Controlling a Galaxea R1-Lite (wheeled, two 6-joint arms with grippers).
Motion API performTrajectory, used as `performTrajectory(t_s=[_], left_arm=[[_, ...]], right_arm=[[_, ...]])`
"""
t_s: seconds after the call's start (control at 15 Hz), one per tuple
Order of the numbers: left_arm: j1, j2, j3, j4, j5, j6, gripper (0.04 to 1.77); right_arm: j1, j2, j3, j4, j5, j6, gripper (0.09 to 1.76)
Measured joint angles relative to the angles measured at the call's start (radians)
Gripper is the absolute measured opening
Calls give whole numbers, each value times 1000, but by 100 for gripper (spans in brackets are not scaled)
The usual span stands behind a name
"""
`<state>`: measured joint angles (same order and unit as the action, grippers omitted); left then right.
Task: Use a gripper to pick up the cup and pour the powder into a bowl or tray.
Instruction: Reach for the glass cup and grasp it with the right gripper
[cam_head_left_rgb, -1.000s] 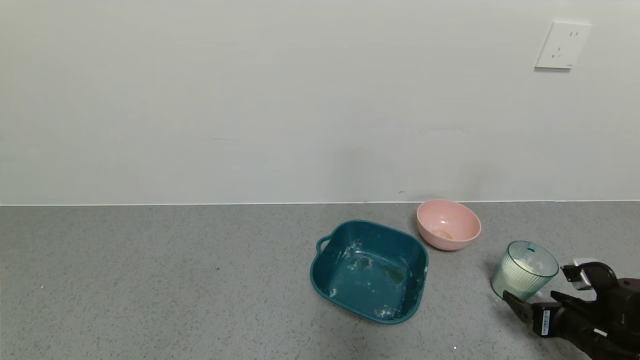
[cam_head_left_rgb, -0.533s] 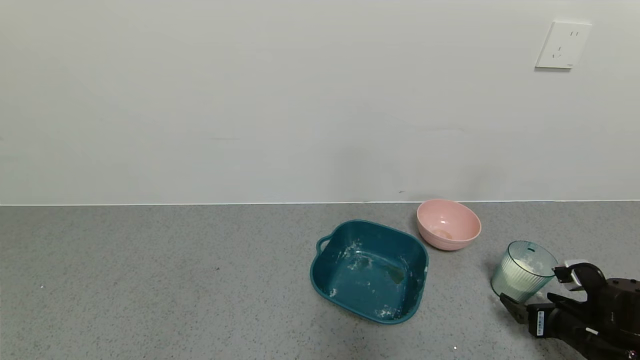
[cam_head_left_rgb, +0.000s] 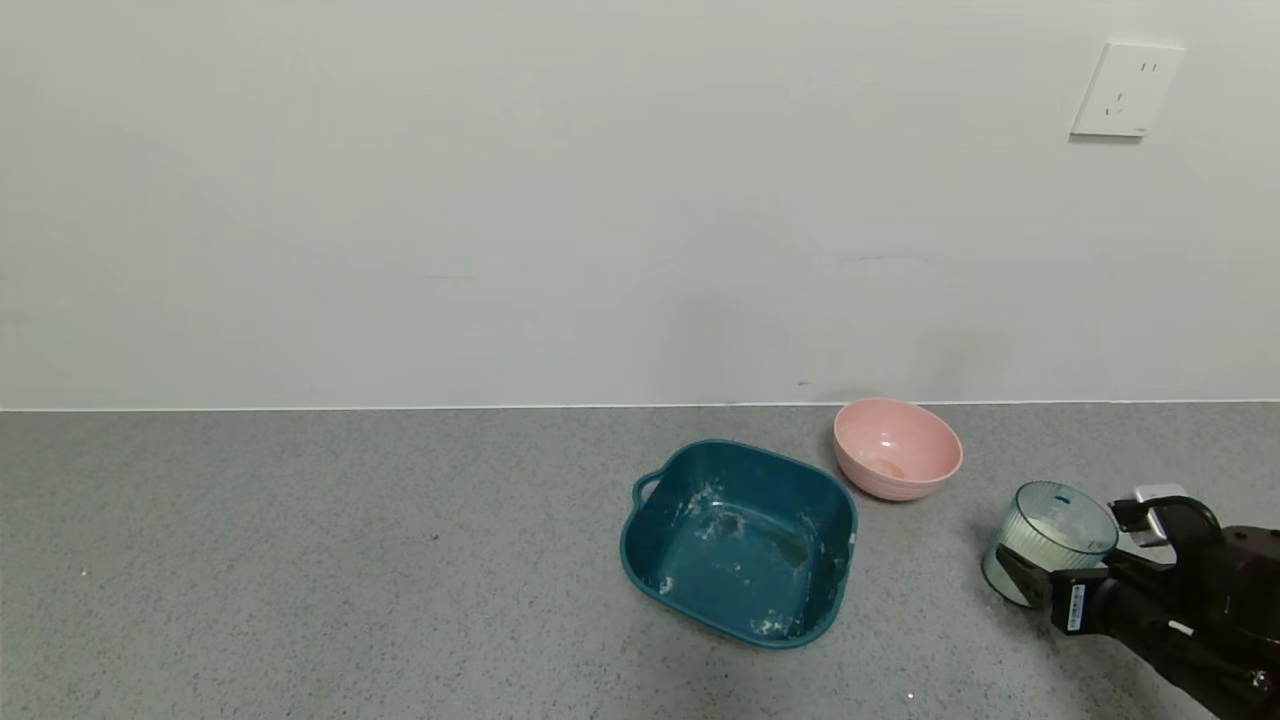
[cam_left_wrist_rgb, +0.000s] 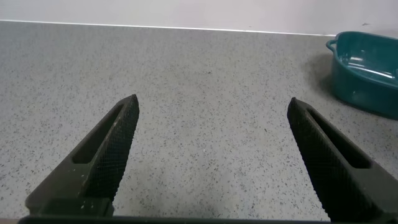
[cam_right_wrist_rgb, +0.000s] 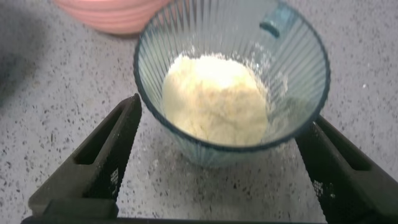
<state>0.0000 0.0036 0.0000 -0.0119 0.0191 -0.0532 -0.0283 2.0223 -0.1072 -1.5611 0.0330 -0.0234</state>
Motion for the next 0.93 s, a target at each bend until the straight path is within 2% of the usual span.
performTrajectory(t_s=[0.93], left_arm=[[0, 0, 0, 0, 0, 0, 172]], right_arm=[[-17, 116, -103, 0, -1, -2, 171]])
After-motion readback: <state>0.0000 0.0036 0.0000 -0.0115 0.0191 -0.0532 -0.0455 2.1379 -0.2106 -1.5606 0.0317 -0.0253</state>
